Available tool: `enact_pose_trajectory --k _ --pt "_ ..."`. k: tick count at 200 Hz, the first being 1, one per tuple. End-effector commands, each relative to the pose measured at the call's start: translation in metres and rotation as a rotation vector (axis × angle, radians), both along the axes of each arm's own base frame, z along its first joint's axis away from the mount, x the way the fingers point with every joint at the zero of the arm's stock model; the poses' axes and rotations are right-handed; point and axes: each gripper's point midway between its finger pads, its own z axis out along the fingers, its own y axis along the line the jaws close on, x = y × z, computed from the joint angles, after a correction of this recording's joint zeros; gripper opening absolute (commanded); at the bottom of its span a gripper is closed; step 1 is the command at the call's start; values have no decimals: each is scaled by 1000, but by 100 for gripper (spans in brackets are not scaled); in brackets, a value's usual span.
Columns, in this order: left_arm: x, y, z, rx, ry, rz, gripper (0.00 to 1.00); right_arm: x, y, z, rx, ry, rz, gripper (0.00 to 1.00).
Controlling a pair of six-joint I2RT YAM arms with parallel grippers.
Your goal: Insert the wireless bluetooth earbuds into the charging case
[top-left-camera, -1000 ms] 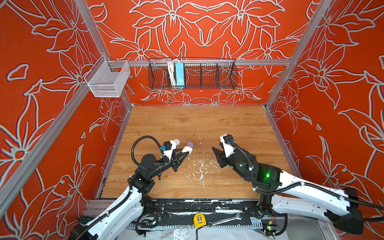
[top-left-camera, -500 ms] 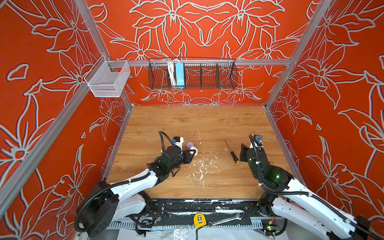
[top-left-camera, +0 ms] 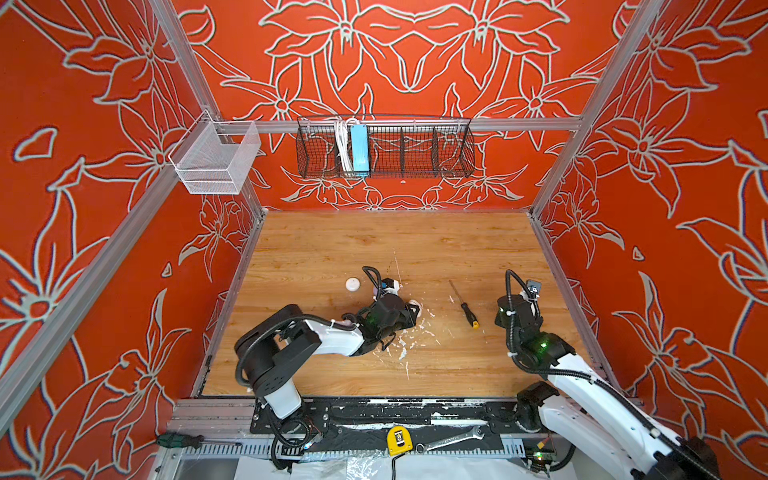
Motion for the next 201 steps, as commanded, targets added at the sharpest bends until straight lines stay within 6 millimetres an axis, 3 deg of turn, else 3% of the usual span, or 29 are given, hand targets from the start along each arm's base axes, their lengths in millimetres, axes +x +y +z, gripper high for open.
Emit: enact_pose_trajectory --k 1,44,60,76,86,100,133,164,173,180,201 --pt "10 -15 -10 -42 11 21 0 9 -3 6 49 -59 -39 54" --pt "16 -7 -29 -24 31 91 2 35 -7 13 -3 -32 -97 78" --pt "15 2 -31 3 18 109 20 47 -5 17 -29 14 -92 83" --pt "15 10 -26 42 -8 117 63 58 -2 21 -59 28 -62 88" --pt "14 16 -23 78 -16 125 86 66 3 25 -77 17 1 98" --pt "14 22 -12 136 -41 112 99 74 6 27 -111 -36 58 99" --pt "9 28 34 228 -92 44 99 74 -14 33 -204 -112 49 98" --pt "11 61 98 375 -265 69 98 78 -14 6 -259 -84 168 98" --pt "13 78 119 468 -343 90 98 77 -18 -8 -258 -72 171 99" --pt "15 97 132 549 -381 145 98 79 -19 -7 -258 -110 178 98" --pt "13 169 180 764 -529 363 98 88 10 -9 -207 -159 355 98"
